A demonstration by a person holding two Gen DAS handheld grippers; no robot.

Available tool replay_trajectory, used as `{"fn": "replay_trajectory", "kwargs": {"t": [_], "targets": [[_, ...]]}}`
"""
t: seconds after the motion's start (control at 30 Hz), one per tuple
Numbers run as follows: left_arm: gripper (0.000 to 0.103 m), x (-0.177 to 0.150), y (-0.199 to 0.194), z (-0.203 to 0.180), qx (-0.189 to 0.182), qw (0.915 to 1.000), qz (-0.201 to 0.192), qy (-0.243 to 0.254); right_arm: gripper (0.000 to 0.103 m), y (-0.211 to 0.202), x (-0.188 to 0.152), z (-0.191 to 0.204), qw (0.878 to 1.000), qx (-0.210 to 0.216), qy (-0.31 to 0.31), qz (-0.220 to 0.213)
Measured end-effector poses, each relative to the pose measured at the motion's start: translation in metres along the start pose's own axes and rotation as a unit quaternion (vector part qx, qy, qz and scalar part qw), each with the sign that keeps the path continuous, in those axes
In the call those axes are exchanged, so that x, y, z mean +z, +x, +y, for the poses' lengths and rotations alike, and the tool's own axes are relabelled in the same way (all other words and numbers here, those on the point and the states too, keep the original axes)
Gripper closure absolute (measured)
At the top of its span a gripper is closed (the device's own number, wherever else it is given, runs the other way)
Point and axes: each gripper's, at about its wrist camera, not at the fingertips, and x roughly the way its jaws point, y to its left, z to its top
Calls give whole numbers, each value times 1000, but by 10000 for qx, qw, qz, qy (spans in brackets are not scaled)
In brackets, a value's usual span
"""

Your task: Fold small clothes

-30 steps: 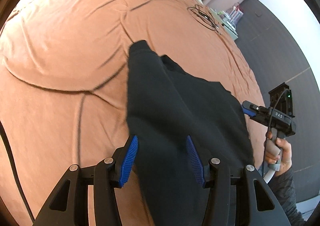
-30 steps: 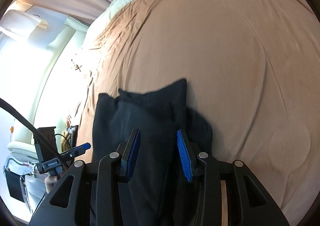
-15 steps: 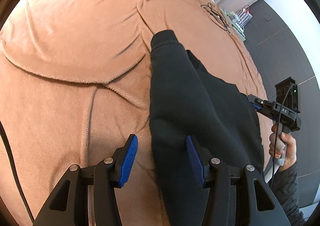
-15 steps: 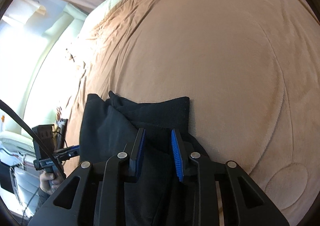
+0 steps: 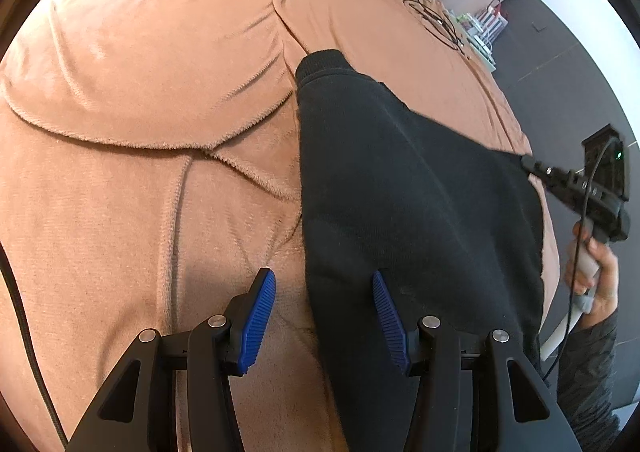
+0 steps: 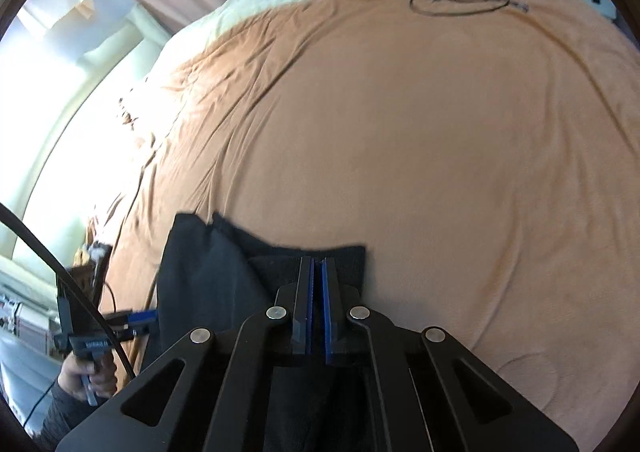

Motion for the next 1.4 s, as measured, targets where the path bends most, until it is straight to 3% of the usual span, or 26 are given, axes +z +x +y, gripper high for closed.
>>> {"fn": "replay_trajectory", "kwargs": {"t": [0.17, 0.27, 0.33, 0.4, 0.43, 0.47, 0.6, 0.87, 1.07, 1.1, 1.27, 1.4], "targets": [[50, 3, 2, 1, -19, 10000, 11, -31, 103, 19, 6, -1, 9994, -352, -66, -9], [50, 3, 0, 3, -68, 9999, 2, -93, 102, 28, 4, -13, 9980, -582, 234, 7], [47, 5, -3, 5, -113, 9998, -40, -125, 99, 24, -1, -24, 9983, -248, 523, 111], [38, 7, -6, 7, -162, 9997, -89, -160, 70, 17, -8, -28, 9980, -89, 604, 137], [34, 8, -6, 9, -229, 9994, -130, -203, 37, 14, -10, -29, 9979, -28, 627, 129], [33, 9, -6, 9, -265, 9993, -148, -231, 25, 7, -17, -30, 9978, 117, 653, 93], [33, 14, -5, 12, -396, 9984, -205, -357, 25, -4, -35, -37, 9955, 552, 724, 277], [33, 23, 2, 8, -540, 9977, -238, -334, 25, 6, -61, -50, 9899, 1013, 746, 653], [44, 36, 13, 10, -577, 9973, -279, -354, 26, 29, -54, -57, 9860, 1215, 727, 882], [47, 39, 17, 11, -597, 9971, -285, -386, 29, 27, -50, -58, 9860, 1234, 717, 862], [62, 55, 29, 7, -576, 9969, -337, -418, 72, 48, -43, -54, 9874, 1065, 728, 919], [80, 60, 27, -1, -377, 9978, -389, -390, 83, 35, -43, -44, 9917, 848, 538, 802]]}}
